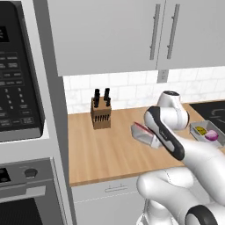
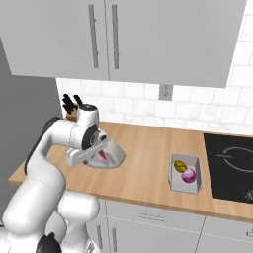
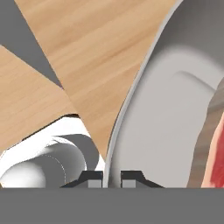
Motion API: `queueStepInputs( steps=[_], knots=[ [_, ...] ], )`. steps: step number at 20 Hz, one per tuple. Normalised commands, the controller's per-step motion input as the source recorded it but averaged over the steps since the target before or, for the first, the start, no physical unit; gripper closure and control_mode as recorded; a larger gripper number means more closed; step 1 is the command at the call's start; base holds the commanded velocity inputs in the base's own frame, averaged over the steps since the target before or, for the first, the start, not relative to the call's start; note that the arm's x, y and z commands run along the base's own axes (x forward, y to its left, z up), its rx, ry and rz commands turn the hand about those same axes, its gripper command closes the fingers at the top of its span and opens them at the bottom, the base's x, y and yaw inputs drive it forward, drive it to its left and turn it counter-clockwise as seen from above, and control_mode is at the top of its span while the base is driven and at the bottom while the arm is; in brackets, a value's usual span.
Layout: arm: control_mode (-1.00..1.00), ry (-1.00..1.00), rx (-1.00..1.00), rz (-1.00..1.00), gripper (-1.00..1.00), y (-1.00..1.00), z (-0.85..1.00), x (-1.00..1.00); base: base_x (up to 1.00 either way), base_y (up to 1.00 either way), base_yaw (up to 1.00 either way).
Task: Take the meat container that has the steak and place it on the second highest rack of the freezer. Then take the vegetable container that has the onion and lemon and place it on the highest rack of the freezer.
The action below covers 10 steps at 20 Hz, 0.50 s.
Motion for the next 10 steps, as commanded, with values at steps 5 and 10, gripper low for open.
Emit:
queueStepInputs(
  steps=[5, 10],
  knots=[
    [-1.00, -0.04, 0.04, 0.03, 1.00, 0.09, 0.92, -0.04, 0.00, 0.00, 0.00],
    [-1.00, -0.12, 0.00, 0.00, 1.00, 0.35, 0.90, -0.15, 0.00, 0.00, 0.00]
  ],
)
